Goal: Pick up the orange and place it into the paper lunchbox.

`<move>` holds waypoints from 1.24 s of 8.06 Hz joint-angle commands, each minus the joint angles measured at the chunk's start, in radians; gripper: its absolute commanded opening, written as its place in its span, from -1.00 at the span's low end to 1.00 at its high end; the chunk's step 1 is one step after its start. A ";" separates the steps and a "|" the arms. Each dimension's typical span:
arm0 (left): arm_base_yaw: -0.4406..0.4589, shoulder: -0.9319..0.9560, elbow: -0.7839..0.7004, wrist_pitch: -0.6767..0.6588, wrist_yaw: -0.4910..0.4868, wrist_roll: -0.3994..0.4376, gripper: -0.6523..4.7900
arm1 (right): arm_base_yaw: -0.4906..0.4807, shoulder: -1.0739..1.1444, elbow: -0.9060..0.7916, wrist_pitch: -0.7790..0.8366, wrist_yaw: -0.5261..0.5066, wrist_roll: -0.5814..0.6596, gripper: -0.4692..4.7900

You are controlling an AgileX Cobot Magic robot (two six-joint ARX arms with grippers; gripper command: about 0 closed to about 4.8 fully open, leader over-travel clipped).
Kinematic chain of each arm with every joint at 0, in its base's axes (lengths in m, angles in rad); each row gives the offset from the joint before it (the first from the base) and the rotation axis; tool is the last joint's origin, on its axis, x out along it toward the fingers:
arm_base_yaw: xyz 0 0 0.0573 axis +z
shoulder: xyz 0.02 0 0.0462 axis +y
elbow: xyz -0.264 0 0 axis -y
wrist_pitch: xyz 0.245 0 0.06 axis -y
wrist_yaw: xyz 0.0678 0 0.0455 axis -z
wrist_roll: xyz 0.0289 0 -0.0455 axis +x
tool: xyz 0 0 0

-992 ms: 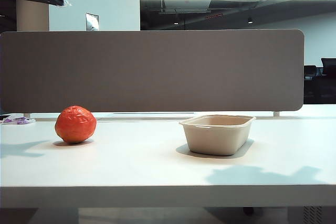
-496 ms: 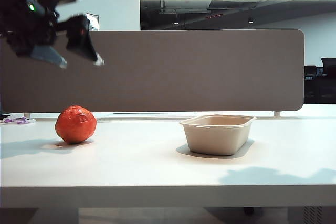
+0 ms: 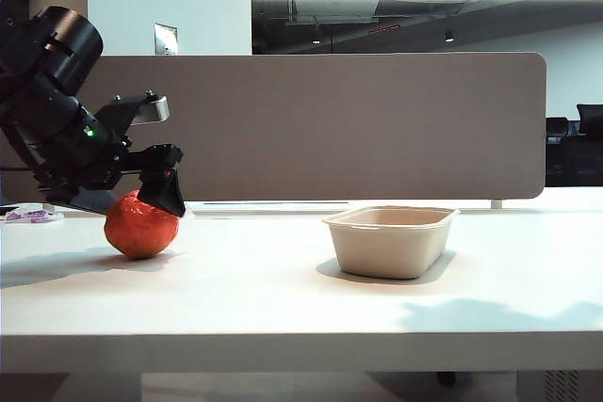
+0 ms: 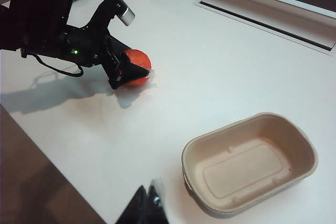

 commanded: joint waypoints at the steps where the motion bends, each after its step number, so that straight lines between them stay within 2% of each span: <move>1: -0.011 -0.058 0.044 0.051 0.214 -0.070 0.24 | 0.000 -0.068 0.006 -0.197 0.055 0.008 -0.84; 3: -0.036 -0.072 0.072 0.051 0.225 -0.090 0.24 | 0.000 -0.085 0.006 -0.261 0.077 0.008 -0.84; 6: -0.118 -0.077 0.147 0.030 0.237 -0.114 0.24 | -0.001 -0.094 0.006 -0.354 0.078 0.016 -0.84; 7: -0.186 -0.077 0.190 0.022 0.228 -0.114 0.24 | -0.001 -0.095 0.006 -0.374 0.103 0.047 -0.84; 8: -0.366 -0.066 0.228 0.045 0.138 -0.114 0.28 | 0.000 -0.108 0.006 -0.372 0.190 0.113 -0.84; 10: -0.469 0.085 0.255 0.121 0.135 -0.121 0.28 | 0.001 -0.152 0.006 -0.362 0.181 0.113 -0.84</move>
